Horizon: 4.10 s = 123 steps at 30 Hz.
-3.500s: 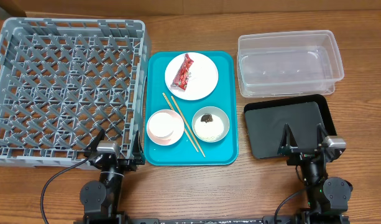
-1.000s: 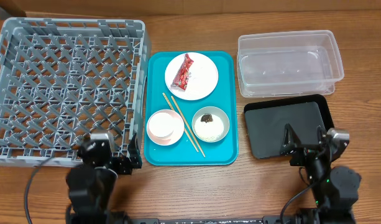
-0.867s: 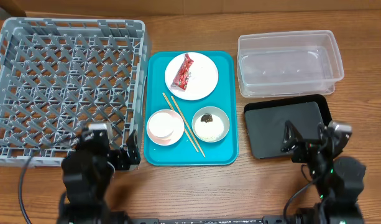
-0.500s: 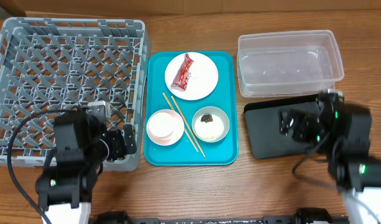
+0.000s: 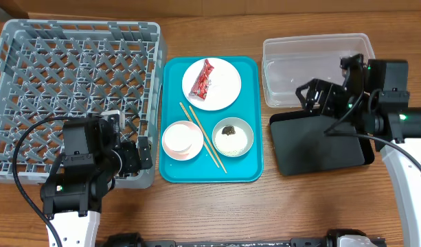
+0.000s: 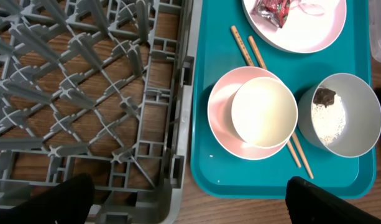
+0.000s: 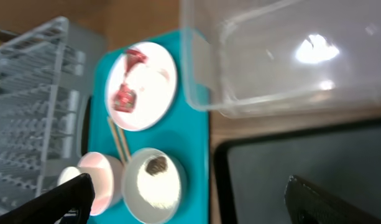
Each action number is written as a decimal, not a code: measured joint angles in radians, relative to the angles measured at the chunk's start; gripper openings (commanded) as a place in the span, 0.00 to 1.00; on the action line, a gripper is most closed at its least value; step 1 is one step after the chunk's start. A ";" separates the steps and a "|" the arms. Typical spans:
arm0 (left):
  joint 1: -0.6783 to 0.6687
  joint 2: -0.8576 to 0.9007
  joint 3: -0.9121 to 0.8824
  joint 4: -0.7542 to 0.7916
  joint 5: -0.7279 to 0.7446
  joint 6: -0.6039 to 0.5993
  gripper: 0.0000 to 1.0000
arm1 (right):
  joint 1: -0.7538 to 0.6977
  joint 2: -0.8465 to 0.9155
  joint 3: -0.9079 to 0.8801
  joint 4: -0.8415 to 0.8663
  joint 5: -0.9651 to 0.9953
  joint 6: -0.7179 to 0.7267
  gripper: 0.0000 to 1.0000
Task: Sort waste into correct bins and load items into the dishwasher
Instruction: 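Move the right gripper over the white plate and grasp the tissue, then carry the tissue with the right gripper into the clear bin and release, then grasp the red snack wrapper on the plate with the right gripper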
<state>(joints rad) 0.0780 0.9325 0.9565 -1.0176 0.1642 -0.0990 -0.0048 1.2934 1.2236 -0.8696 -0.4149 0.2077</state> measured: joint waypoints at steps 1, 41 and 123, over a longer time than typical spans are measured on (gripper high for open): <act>0.000 0.000 0.000 0.000 0.000 0.000 1.00 | 0.020 0.000 0.001 0.014 -0.007 -0.005 1.00; 0.000 0.000 0.000 0.003 -0.009 -0.007 1.00 | 0.426 0.922 0.611 0.121 0.212 -0.340 0.95; 0.000 0.000 0.000 0.000 -0.009 -0.007 1.00 | 0.476 0.766 0.635 0.161 0.221 0.081 0.81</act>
<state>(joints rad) 0.0780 0.9325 0.9565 -1.0180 0.1555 -0.1062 0.4709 2.0594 1.8587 -0.7090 -0.1936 0.2886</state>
